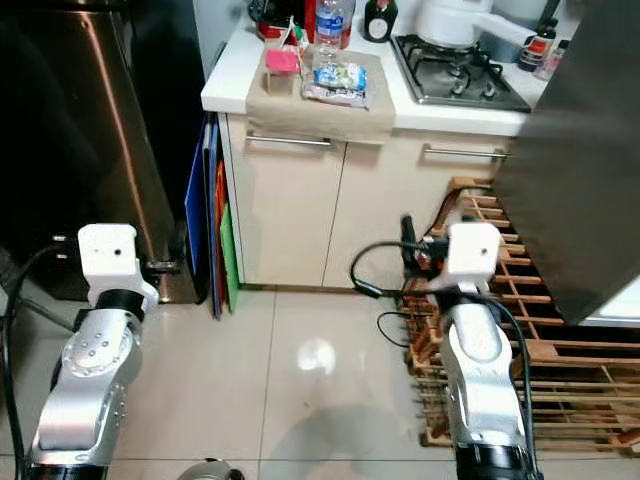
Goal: Restocking fridge
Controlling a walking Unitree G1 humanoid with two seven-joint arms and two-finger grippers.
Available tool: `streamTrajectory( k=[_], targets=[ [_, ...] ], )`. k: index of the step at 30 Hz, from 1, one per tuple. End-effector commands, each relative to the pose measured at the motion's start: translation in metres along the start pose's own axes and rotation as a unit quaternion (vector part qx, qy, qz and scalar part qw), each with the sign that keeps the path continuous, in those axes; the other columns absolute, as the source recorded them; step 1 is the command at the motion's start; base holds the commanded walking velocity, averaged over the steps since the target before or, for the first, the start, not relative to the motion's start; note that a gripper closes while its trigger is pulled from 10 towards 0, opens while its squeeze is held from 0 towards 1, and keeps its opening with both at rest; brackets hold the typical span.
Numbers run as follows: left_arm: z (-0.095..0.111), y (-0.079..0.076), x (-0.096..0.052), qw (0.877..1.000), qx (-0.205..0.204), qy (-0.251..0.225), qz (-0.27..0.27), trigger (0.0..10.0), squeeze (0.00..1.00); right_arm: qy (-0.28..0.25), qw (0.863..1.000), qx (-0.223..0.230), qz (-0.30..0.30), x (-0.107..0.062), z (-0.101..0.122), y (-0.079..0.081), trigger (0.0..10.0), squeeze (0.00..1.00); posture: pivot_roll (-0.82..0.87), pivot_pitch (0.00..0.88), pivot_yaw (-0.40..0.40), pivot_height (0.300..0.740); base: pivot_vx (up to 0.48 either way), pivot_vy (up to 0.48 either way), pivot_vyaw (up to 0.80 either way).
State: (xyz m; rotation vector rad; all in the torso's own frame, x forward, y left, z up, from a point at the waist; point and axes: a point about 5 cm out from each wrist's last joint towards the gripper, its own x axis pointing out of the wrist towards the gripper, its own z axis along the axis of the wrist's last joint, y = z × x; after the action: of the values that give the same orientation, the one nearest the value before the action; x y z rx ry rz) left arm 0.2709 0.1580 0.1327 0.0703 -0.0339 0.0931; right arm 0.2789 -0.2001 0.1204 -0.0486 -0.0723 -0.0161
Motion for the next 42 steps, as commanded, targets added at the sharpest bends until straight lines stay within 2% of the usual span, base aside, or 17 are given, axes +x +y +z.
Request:
streamTrajectory(
  k=[1, 2, 5, 7, 13, 15, 21, 23, 29, 36, 42],
  targets=[
    [0.009, -0.007, 0.005, 1.0, 0.001, -0.019, 0.004, 10.0, 0.0, 0.003, 1.0, 0.008, -0.001, 0.005, 0.001, -0.003, 10.0, 0.0, -0.01, 0.0, -0.055, 0.74, 0.0, 0.0, 0.0],
    [0.011, -0.008, 0.008, 1.0, -0.014, -0.025, 0.007, 10.0, 0.0, 0.005, 1.0, 0.013, 0.005, 0.006, 0.0, -0.001, 10.0, 0.0, -0.01, 0.0, -0.056, 0.74, 0.0, -0.262, 0.0],
    [0.015, -0.012, 0.013, 0.999, -0.016, -0.029, 0.005, 10.0, 0.0, 0.009, 1.0, 0.025, 0.012, 0.008, -0.001, 0.004, 10.0, 0.0, -0.01, 0.0, -0.061, 0.74, 0.0, -0.388, 0.43],
    [0.019, -0.014, 0.017, 0.999, -0.008, -0.031, 0.004, 10.0, 0.0, 0.017, 1.0, 0.019, 0.013, 0.008, -0.002, 0.005, 10.0, 0.0, -0.01, 0.0, -0.06, 0.74, 0.0, -0.446, 0.61],
    [0.021, -0.015, 0.022, 0.999, -0.024, -0.027, 0.01, 10.0, 0.0, 0.009, 1.0, 0.012, 0.025, 0.016, 0.002, 0.012, 10.0, 0.0, -0.01, 0.0, -0.047, 0.74, 0.04, -0.422, 0.51],
    [0.02, -0.016, 0.023, 0.999, -0.026, -0.027, 0.008, 10.0, 0.0, 0.008, 1.0, 0.014, 0.023, 0.019, 0.002, 0.012, 10.0, 0.0, -0.01, 0.0, -0.046, 0.74, 0.141, 0.0, 0.0],
    [0.023, -0.014, 0.029, 0.999, -0.001, -0.039, -0.002, 10.0, 0.0, 0.007, 1.0, 0.013, 0.017, 0.025, 0.005, 0.011, 10.0, 0.0, 0.0, 0.0, -0.046, 0.74, 0.0, 0.0, 0.0],
    [0.029, -0.015, 0.035, 0.998, -0.02, -0.055, -0.029, 10.0, 0.0, 0.001, 1.0, 0.011, 0.017, 0.026, 0.006, 0.013, 10.0, 0.0, -0.01, 0.0, -0.047, 0.74, 0.0, 0.0, 0.0],
    [0.038, -0.018, 0.041, 0.995, -0.028, -0.077, -0.063, 10.0, 0.0, -0.01, 1.0, 0.007, 0.024, 0.026, 0.007, 0.018, 10.0, 0.0, -0.01, 0.0, -0.039, 0.74, 0.457, 0.0, 0.0],
    [0.036, -0.018, 0.044, 0.994, -0.039, -0.071, -0.067, 10.0, 0.0, 0.001, 1.0, 0.006, 0.023, 0.026, 0.004, 0.018, 10.0, 0.0, -0.01, 0.0, -0.038, 0.74, 0.472, 0.0, -0.58],
    [0.035, -0.02, 0.049, 0.995, -0.047, -0.067, -0.065, 10.0, 0.0, -0.01, 0.999, -0.004, 0.031, 0.028, 0.008, 0.02, 10.0, 0.0, -0.02, 0.0, -0.038, 0.74, 0.466, 0.0, 0.0]
  ],
)
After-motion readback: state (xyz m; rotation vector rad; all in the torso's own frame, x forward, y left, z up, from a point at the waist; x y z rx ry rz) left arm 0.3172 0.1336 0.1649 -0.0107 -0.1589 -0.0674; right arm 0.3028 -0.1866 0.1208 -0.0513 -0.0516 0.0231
